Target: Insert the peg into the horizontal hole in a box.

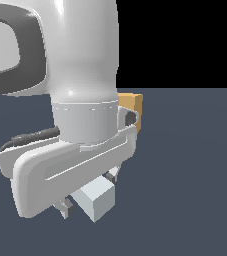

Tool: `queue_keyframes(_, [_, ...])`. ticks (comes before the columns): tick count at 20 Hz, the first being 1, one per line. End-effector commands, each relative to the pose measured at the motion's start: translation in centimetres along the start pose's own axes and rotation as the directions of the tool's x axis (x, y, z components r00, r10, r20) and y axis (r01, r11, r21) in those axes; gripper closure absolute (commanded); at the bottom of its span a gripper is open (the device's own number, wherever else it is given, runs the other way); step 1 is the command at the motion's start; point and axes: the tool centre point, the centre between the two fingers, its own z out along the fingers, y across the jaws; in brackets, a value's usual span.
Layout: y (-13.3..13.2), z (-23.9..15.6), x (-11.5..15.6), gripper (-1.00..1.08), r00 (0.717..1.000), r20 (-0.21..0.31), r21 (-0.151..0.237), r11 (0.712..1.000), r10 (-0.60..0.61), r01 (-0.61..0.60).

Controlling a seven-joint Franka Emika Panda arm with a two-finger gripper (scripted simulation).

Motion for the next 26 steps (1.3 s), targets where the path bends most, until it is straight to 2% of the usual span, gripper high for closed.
queue_keyframes(1, [0.0,0.1,-0.1,1.08,1.0,0.001,-0.001,1.0,0.0,0.0])
queue_keyframes(15, [0.1,0.0,0.1,1.08,1.0,0.001,-0.001,1.0,0.011,-0.011])
queue_keyframes(26, [0.0,-0.9,2.2,1.08,0.989,0.001,-0.001,0.989,0.147,-0.147])
